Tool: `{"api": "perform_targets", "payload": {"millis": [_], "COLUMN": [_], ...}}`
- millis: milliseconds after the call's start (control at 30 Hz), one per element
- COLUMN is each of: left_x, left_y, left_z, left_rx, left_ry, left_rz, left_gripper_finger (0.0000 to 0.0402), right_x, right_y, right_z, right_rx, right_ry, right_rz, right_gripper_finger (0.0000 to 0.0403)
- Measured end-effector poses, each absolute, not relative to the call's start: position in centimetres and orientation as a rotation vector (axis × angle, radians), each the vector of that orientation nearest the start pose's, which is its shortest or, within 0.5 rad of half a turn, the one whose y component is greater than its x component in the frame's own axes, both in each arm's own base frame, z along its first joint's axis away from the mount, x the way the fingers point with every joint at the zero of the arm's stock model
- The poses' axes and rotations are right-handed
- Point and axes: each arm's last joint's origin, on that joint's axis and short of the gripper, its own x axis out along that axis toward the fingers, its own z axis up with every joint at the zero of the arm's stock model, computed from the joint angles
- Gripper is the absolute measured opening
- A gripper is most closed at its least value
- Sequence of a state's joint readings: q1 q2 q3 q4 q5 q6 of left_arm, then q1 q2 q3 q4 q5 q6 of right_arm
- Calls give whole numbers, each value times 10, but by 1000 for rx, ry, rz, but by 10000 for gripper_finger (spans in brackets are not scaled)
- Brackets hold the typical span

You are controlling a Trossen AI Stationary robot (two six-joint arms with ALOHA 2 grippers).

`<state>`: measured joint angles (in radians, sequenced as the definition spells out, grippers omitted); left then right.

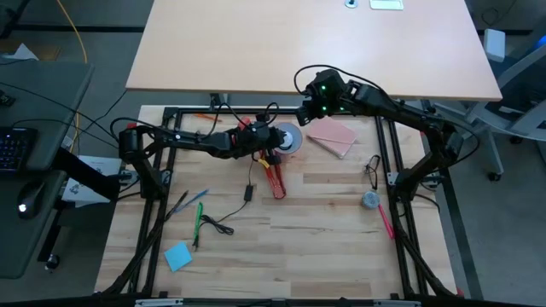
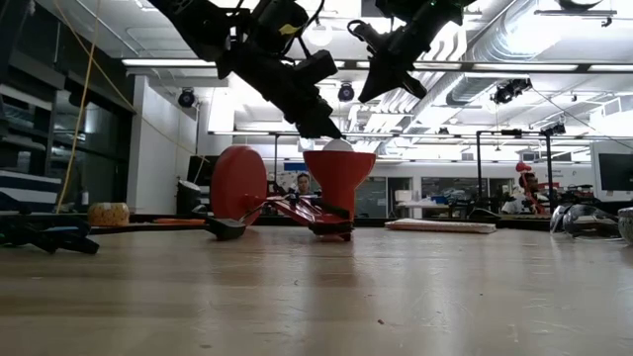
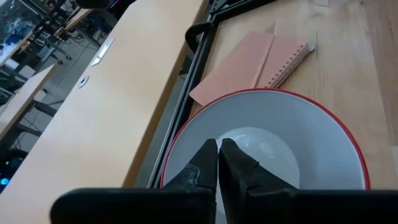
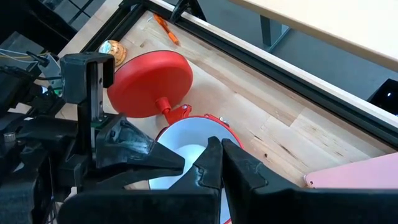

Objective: Screw lightbulb
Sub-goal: Insert the white lightbulb into the red lamp

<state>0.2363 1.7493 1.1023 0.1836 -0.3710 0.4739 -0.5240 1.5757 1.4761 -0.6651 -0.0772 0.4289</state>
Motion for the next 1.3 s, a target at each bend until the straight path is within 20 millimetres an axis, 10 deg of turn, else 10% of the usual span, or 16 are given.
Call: {"api": "perform_targets", "payload": {"millis": [800,1067,1300], "left_x": [356,307,252], "left_y": [107,103,85], "left_z": [248,289,267], "left_rx": [477,260,-71], "left_ry": [559,591,569], "left_rz": [523,585,570], "left_gripper_finger": [148,169,179], "right_x": [296,308,316], "right_y": [-169,-160,-131], "right_z": [336,360,367], "right_rx": [600,498,132], "right_ry": [643,539,705], "right_rz": [-567,-188,-151], "right_gripper_finger": [0,18,155]}}
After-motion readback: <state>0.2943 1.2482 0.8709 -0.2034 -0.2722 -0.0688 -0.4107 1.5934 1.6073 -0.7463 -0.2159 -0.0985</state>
